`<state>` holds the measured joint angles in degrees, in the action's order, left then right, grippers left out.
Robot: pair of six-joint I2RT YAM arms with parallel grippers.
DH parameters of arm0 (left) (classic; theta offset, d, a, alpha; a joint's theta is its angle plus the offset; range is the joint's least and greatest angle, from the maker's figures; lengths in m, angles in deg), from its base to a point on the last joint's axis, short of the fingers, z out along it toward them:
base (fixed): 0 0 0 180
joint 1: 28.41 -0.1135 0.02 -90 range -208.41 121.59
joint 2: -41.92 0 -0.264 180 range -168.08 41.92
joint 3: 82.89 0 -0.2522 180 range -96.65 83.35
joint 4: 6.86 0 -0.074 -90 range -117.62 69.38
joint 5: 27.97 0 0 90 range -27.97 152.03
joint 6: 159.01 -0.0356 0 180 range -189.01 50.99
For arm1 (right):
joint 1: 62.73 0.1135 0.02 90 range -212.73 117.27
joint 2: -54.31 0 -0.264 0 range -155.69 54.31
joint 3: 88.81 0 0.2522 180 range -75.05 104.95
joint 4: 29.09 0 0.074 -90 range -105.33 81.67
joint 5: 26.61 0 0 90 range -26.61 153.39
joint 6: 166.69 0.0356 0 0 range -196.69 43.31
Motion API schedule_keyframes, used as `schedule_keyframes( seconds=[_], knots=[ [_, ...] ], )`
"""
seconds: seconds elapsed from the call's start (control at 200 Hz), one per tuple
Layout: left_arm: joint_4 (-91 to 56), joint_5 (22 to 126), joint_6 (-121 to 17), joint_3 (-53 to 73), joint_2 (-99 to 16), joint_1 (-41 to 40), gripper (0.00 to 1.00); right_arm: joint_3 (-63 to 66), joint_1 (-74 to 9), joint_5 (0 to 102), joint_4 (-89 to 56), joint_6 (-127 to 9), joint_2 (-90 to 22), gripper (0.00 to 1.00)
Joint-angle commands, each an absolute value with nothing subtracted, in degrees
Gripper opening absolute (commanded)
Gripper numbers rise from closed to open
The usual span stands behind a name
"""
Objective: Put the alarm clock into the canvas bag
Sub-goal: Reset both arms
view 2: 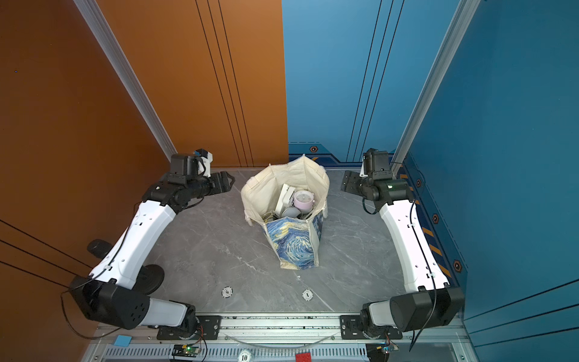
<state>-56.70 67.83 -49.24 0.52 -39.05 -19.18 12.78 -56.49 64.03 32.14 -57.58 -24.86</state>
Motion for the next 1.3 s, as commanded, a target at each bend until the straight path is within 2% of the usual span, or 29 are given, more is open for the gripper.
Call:
schedule_keyframes(
  seconds=[0.0, 0.045, 0.2, 0.375, 0.465, 0.646, 0.826, 0.966, 1.296],
  knots=[
    [-55.69, 61.85, -52.37, 7.37, -38.43, -22.19, 0.96, 5.18, -58.34, 71.01, 26.28, -59.5, -22.45, 1.0],
    [-53.27, 60.83, -52.32, 10.81, -38.16, -23.31, 1.0, 1.39, -59.24, 72.46, 23.1, -59.62, -21.45, 1.0],
    [-40.26, 55.88, -54.99, 23.57, -36.17, -24.33, 0.98, -12.37, -61.19, 78.89, 9.16, -61.45, -19.39, 1.0],
    [-14.61, 49.06, -65.65, 41.56, -34.02, -21.92, 0.98, -26.54, -62.03, 82.78, -9.72, -64.14, -22.06, 1.0],
    [-1.74, 46.51, -71.42, 49.11, -34.7, -20.43, 0.98, -33.68, -61.94, 81.37, -22.19, -67.3, -24.73, 1.0],
    [17.49, 49.9, -72.4, 56.71, -40.57, -22.79, 0.98, -44.69, -61.25, 77.97, -46.69, -70.58, -29.85, 1.0],
    [35.53, 58.62, -70.36, 62.79, -48.06, -27.11, 0.98, -50.22, -59.93, 75.54, -58.22, -73.28, -31.52, 1.0],
    [33.94, 62.27, -69.88, 62.46, -47.9, -28.43, 0.98, -54.09, -59.93, 74.63, -67.91, -73.78, -34.2, 1.0],
    [31.17, 61.84, -69.73, 61.3, -47.45, -28.37, 0.98, -53.16, -60.47, 73.24, -64.66, -73.49, -33.39, 1.0]
  ],
)
